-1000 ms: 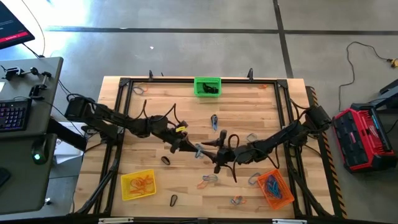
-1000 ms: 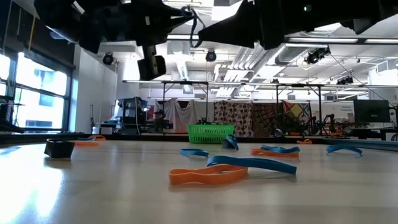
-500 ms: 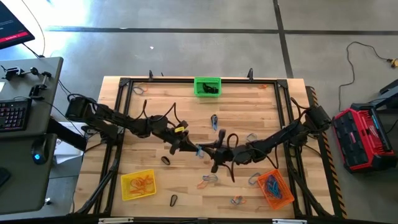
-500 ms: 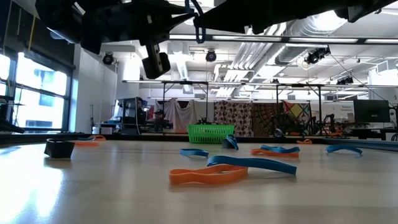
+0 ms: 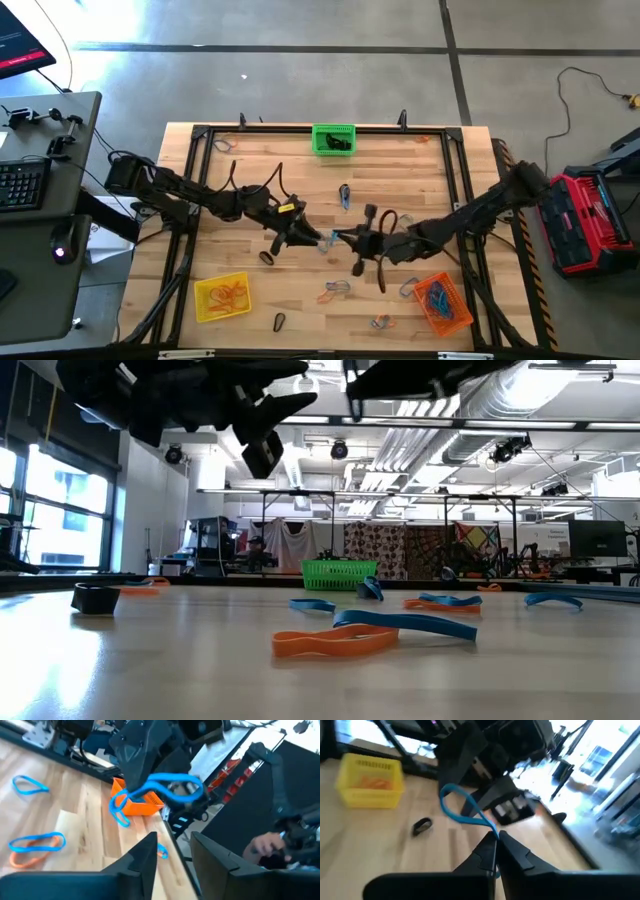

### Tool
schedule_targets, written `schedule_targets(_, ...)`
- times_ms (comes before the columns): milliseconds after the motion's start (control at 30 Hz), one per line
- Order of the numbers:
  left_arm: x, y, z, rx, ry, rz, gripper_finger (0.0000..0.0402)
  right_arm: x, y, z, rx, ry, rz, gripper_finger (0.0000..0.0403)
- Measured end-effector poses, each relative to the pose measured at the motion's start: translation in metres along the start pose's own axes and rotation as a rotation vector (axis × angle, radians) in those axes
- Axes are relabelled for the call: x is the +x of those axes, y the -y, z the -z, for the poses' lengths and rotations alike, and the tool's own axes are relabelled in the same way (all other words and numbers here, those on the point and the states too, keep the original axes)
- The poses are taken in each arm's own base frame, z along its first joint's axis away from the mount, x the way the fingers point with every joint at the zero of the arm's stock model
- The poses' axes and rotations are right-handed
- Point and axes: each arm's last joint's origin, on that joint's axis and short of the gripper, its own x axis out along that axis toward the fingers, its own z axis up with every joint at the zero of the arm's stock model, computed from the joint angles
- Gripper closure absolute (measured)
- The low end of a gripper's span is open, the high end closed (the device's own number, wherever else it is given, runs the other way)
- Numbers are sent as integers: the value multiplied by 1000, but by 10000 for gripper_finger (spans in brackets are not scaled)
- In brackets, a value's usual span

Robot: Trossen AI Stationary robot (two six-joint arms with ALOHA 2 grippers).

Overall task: Sort rubber bands into baskets
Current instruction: Put the blue rubber band into the orange bin

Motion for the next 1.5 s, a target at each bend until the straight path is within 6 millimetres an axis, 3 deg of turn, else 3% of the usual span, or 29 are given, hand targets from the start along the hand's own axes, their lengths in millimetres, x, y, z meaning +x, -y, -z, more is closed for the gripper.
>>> schedule_targets(200, -3, -8, 0, 97, -20, -42, 273, -39, 10, -17, 134, -229, -130, 402)
schedule_targets(400, -17, -22, -7, 150, -73, -154, 273, -79, 3, -45, 247, -565, -206, 402)
schedule_targets(533, -31, -22, -16, 219, -85, -256, 273, -103, -5, -45, 380, -813, -208, 402)
schedule_targets(800, -63, -18, -31, 239, -119, -384, 273, -138, -28, -18, 624, -1169, -168, 403)
schedule_targets(1033, -87, -25, -31, 189, -203, -558, 273, -157, -45, 24, 734, -1408, -93, 403)
schedule_targets(1300, -108, -41, -26, 96, -309, -685, 273, -159, -53, 71, 803, -1510, -67, 403)
schedule_targets(1500, -129, -55, -26, 20, -405, -792, 273, -159, -54, 75, 789, -1538, -93, 394)
